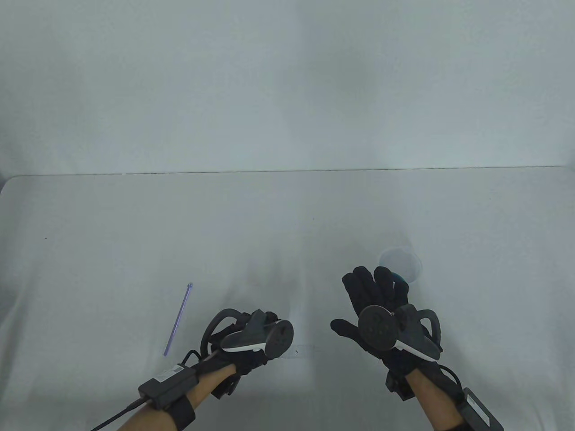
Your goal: Dip glass rod into dye solution and streak across glass slide
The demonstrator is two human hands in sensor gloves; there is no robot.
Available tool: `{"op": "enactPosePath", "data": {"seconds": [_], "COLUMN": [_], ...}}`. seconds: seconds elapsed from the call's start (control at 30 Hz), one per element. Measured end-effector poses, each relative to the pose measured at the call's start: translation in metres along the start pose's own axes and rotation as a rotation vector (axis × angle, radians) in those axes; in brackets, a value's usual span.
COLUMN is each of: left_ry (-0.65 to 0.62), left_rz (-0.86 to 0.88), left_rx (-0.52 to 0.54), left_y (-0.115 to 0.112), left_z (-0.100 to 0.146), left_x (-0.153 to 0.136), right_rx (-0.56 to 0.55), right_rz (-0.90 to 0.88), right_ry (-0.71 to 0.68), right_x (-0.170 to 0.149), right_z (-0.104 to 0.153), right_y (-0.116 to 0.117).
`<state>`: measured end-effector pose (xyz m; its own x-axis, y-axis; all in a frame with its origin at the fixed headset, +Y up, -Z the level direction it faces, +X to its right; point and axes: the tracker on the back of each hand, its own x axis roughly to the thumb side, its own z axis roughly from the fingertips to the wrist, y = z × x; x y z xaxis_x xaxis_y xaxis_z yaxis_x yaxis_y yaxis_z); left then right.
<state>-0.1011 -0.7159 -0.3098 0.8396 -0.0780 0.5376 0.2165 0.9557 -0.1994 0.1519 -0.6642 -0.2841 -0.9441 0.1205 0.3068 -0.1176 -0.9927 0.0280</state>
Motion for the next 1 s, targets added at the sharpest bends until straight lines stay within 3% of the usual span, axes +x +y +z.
{"op": "enactPosePath", "data": {"seconds": [0.1, 0.23, 0.33, 0.53, 0.8, 1.0], "left_ry": [0.095, 0.24, 0.363, 0.579, 0.649, 0.671], "left_rz": [0.009, 0.009, 0.006, 0.037, 0.067, 0.029], "left_rx": [0.036, 0.04, -0.002, -0.138, -0.289, -0.354], "left_y": [0.022, 0.03, 0.022, -0.018, -0.054, -0.054], "left_z": [0.015, 0.031, 0.04, 0.053, 0.048, 0.036], "left_x": [-0.032, -0.075, -0.108, -0.161, -0.168, -0.16], "right_rx": [0.003, 0.002, 0.0, 0.002, 0.003, 0.003], "right_rz": [0.002, 0.004, 0.004, 0.006, 0.006, 0.007], "right_ry": [0.0, -0.001, 0.0, 0.0, 0.006, 0.009], "right_x": [0.0, 0.001, 0.001, 0.001, 0.001, 0.0], "right_z": [0.0, 0.0, 0.0, 0.0, 0.0, 0.0], "right_y": [0.0, 0.0, 0.0, 0.0, 0.0, 0.0]}}
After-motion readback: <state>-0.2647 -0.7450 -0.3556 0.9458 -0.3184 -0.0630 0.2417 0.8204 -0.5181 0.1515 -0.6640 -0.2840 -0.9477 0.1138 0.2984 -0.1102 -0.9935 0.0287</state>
